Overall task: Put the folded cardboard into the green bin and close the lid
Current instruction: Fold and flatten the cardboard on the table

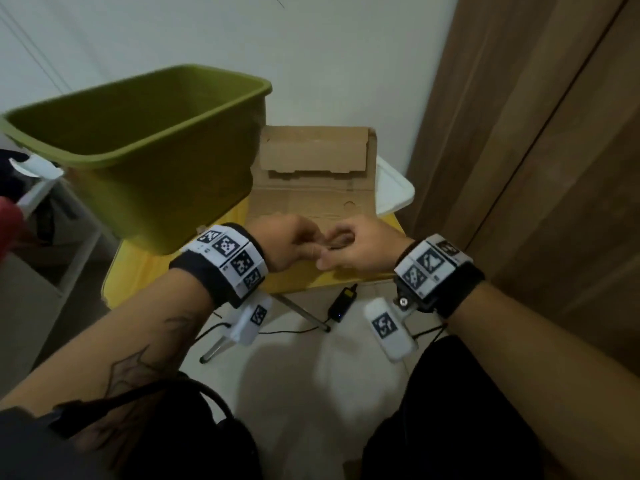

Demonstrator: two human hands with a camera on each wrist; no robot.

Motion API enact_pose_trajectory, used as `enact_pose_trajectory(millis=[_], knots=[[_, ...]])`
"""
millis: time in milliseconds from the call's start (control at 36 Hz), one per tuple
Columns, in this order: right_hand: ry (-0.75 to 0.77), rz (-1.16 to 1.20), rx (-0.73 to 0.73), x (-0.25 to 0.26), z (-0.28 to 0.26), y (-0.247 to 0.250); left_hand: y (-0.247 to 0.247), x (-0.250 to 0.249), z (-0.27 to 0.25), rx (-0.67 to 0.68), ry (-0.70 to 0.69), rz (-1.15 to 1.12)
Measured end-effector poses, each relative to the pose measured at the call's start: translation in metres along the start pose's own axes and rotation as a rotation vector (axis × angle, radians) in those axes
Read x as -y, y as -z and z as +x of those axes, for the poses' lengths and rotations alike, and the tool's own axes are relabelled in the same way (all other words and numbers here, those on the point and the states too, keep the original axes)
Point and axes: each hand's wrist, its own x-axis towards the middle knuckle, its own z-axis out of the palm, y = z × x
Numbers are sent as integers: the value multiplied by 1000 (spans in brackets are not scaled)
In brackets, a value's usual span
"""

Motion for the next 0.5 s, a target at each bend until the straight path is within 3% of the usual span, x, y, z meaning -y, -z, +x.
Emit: enact_pose_trajectory(millis=[139, 250, 416, 500], knots=[[41, -343, -207, 0, 1, 11, 18, -6, 11, -58, -54, 84], [38, -383, -165, 6, 20, 25, 20, 0, 21, -146, -39, 167], [36, -522, -59, 11, 55, 38, 11, 13, 43, -319, -15, 529], [36, -644, -72, 7, 71, 39, -1, 23, 54, -372, 34, 560]])
